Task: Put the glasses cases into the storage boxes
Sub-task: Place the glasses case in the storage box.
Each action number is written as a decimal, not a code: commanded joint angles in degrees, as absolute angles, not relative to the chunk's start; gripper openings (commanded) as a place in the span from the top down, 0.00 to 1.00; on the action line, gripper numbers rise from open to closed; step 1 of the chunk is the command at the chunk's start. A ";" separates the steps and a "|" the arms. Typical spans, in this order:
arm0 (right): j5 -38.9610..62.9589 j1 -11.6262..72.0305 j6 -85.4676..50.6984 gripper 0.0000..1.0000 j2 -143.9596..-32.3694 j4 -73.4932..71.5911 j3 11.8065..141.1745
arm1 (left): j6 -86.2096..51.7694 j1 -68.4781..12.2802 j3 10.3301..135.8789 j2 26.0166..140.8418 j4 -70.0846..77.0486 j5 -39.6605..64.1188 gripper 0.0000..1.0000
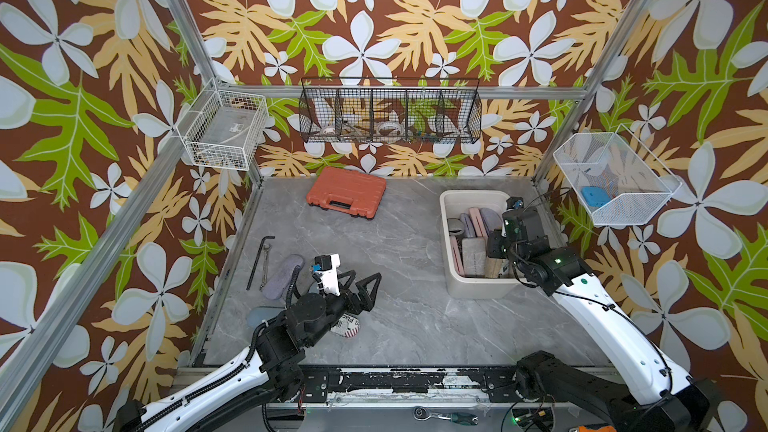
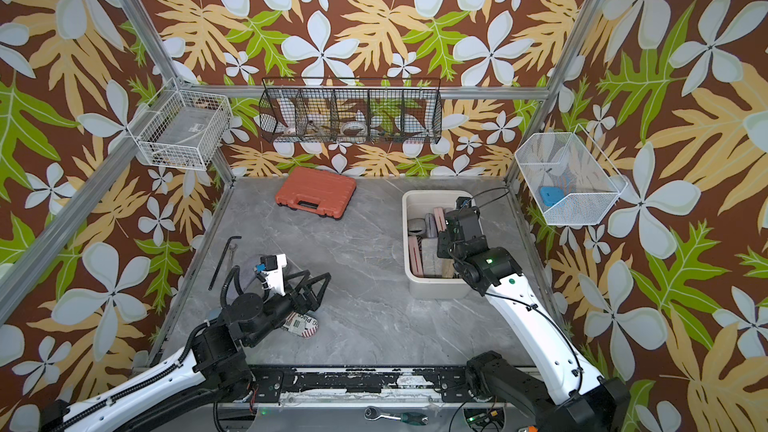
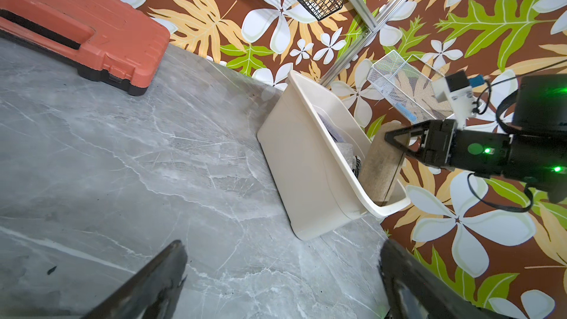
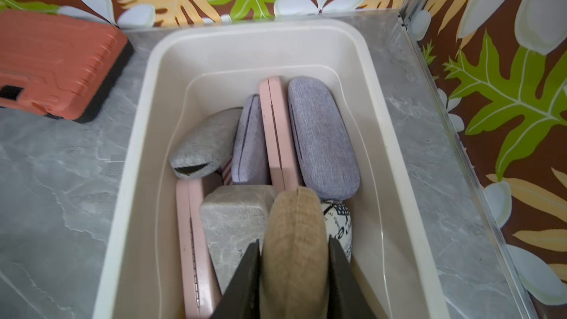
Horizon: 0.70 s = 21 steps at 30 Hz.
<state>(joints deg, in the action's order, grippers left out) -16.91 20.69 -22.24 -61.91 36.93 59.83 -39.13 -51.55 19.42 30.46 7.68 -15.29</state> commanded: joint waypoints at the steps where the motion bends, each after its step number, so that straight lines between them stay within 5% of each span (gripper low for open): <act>1: -17.12 20.70 -22.29 0.73 -62.74 35.35 58.19 | -40.17 -51.58 19.33 30.08 7.78 -16.70 0.00; 9: -13.08 20.72 -23.47 0.70 -65.83 34.62 54.43 | -40.78 -51.55 19.25 29.93 6.17 -17.22 0.00; 16: -10.27 20.74 -23.90 0.41 -62.85 36.59 58.35 | -41.12 -51.56 19.42 30.64 5.79 -19.13 0.00; 21: -10.62 20.73 -24.01 0.45 -60.86 34.92 59.51 | -45.54 -51.57 21.89 32.70 -1.78 -29.89 0.00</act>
<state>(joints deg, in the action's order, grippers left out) -10.79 20.69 -23.62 -61.49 35.51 59.53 -42.50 -51.55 20.58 31.99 2.68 -21.98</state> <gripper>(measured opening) 0.559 0.998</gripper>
